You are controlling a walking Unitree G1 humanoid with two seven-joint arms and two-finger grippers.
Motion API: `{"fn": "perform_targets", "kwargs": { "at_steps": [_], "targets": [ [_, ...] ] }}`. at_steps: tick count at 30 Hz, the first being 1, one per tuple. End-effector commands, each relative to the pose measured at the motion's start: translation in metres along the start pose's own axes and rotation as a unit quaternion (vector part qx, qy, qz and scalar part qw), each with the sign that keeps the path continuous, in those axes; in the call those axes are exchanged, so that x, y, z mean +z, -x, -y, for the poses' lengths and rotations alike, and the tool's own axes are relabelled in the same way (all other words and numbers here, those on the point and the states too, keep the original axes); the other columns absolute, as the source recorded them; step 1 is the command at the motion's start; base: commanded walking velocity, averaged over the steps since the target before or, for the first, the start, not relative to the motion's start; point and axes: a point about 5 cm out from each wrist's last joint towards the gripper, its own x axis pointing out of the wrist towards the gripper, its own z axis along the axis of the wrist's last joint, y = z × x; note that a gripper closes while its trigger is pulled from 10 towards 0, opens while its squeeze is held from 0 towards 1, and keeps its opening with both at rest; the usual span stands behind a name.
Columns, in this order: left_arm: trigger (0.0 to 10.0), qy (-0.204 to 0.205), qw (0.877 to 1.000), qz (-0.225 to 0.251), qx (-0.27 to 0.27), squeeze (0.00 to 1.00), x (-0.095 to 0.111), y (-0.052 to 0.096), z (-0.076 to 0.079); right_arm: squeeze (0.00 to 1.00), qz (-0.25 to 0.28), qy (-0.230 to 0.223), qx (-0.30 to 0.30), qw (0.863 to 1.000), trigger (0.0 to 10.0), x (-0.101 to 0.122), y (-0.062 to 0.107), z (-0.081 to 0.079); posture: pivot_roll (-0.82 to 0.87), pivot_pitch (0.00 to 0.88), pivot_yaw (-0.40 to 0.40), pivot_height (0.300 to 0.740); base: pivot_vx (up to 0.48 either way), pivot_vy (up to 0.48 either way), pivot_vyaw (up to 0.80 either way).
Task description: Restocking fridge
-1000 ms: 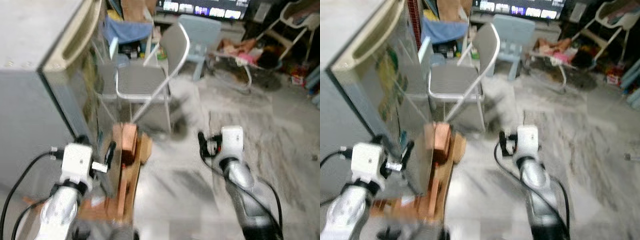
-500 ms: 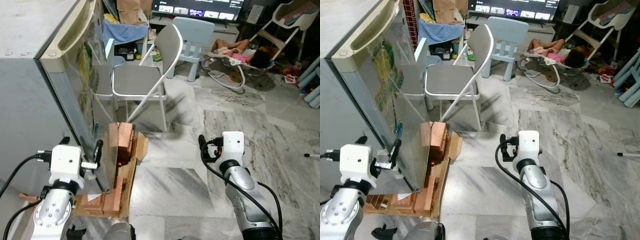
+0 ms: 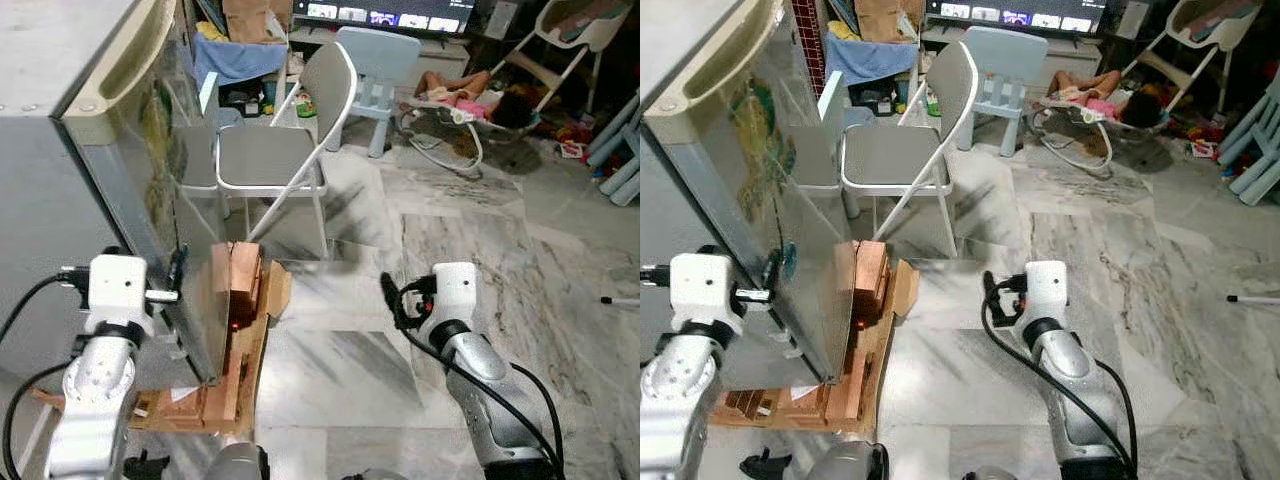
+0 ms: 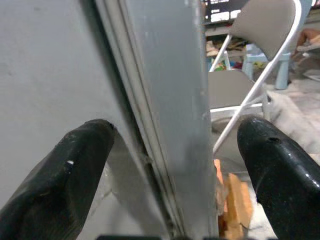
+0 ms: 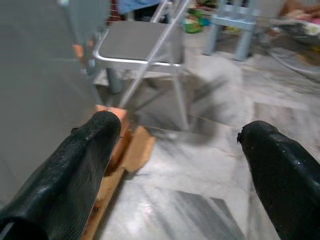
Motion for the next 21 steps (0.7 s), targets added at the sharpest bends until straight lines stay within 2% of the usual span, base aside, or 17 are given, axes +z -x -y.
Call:
{"fn": "perform_targets", "kwargs": {
  "at_steps": [1, 4, 7, 10, 15, 21],
  "targets": [
    [10.0, 0.004, 1.000, 0.009, -0.004, 0.00, 0.005, -0.008, -0.005, 0.00, -0.007, 0.001, 0.015, 1.000, 10.0, 0.000, 0.004, -0.001, 0.13, 0.028, -0.079, 0.740, 0.000, 0.000, 0.00],
    [10.0, 0.008, 1.000, 0.014, -0.014, 0.00, 0.007, -0.014, -0.007, 0.00, -0.022, -0.002, 0.030, 0.999, 10.0, -0.004, 0.009, -0.002, 0.13, 0.030, -0.076, 0.740, 0.000, 0.000, 0.00],
    [10.0, 0.012, 0.999, 0.020, -0.028, 0.00, 0.010, -0.021, -0.007, 0.00, -0.054, 0.002, 0.069, 0.996, 10.0, -0.013, 0.014, -0.006, 0.11, 0.035, -0.067, 0.740, 0.000, 0.000, 0.00],
    [10.0, 0.018, 0.999, 0.024, -0.041, 0.00, 0.013, -0.023, -0.005, 0.00, -0.062, 0.004, 0.080, 0.995, 10.0, -0.014, 0.015, -0.008, 0.11, 0.035, -0.066, 0.740, 0.000, 0.000, 0.00],
    [10.0, 0.030, 0.995, 0.029, -0.087, 0.00, 0.017, -0.020, 0.007, 0.00, -0.079, 0.016, 0.100, 0.992, 10.0, -0.017, 0.021, -0.012, 0.11, 0.039, -0.066, 0.740, 0.000, 0.000, 0.00],
    [10.0, 0.041, 0.992, 0.028, -0.117, 0.00, 0.017, -0.016, 0.015, 0.00, -0.086, 0.015, 0.104, 0.991, 10.0, -0.019, 0.021, -0.012, 0.12, 0.040, -0.067, 0.740, 0.000, 0.000, 0.00]
  ]
}}
